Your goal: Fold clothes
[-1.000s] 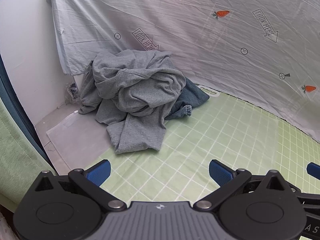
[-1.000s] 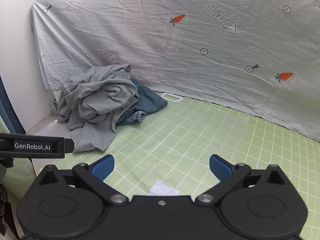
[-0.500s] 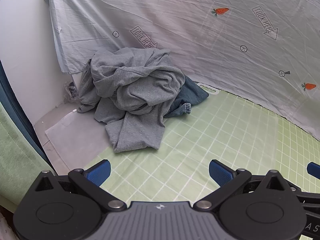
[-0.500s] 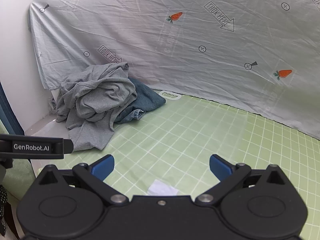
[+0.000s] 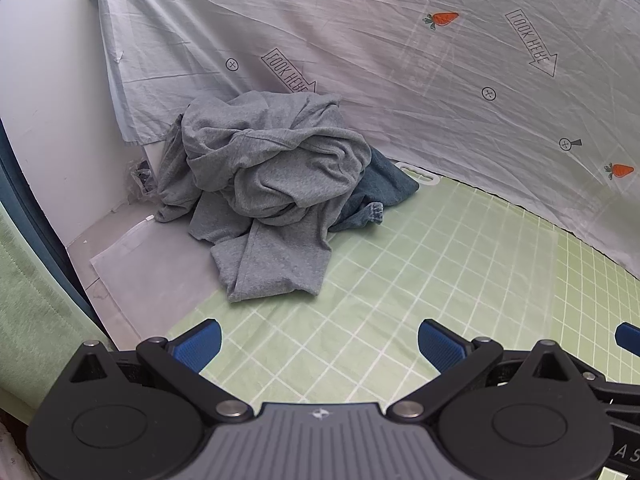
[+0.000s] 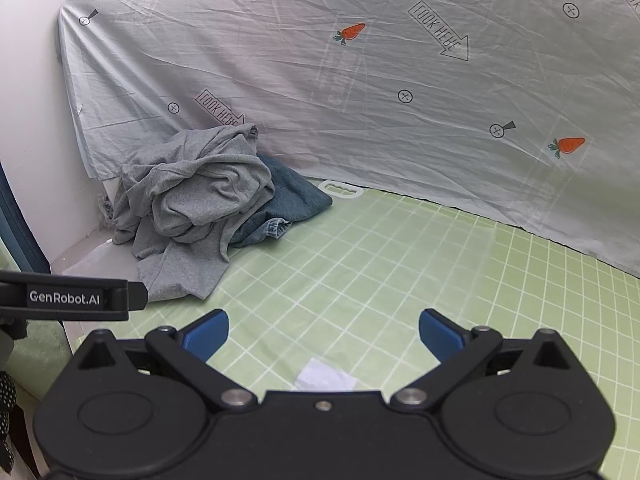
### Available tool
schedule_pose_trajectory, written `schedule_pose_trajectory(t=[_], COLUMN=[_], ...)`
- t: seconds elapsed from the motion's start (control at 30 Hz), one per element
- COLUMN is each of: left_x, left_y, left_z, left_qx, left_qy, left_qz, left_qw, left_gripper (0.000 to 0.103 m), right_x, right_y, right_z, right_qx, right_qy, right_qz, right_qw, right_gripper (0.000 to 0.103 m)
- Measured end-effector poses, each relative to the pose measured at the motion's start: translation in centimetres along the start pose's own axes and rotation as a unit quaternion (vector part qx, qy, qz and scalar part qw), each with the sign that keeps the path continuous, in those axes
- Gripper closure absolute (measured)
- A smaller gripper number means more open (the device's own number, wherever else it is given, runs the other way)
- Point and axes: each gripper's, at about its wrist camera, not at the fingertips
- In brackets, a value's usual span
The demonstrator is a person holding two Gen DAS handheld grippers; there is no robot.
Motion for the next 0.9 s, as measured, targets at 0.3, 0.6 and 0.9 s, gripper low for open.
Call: schedule_pose_trajectory(t=[0.3, 0.6, 0.9], left_x=[0.10, 0.05, -0.01], left_y=[0.11, 0.07, 0.23], left_z=[0.05, 0.09, 0.18], left_qx=[-0.001, -0.002, -0.001], left_qy=[0.000, 0.001, -0.002], left_qz=[0.001, 0.002, 0.006], left_qw=[1.0000, 1.0000, 1.0000], left_gripper=[0.000, 0.000, 0.000], right_x=[-0.14, -0.28, -0.31], right_y=[0.08, 0.14, 0.32], right_z=[0.10, 0.20, 0.07], right_qx=[-0.003, -0.005, -0.004], right_qy=[0.003, 0.004, 0.006], right_qz=[-0.001, -0.002, 0.002], right_qw=[1.000, 1.000, 1.000], right_gripper=[0.000, 0.000, 0.000])
Point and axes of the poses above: each gripper's, at about its wrist camera, not at the fingertips, and y roughly the way its jaws point, z to its left, x to its top, and after that the axes turned 1 degree about -x, right-handed
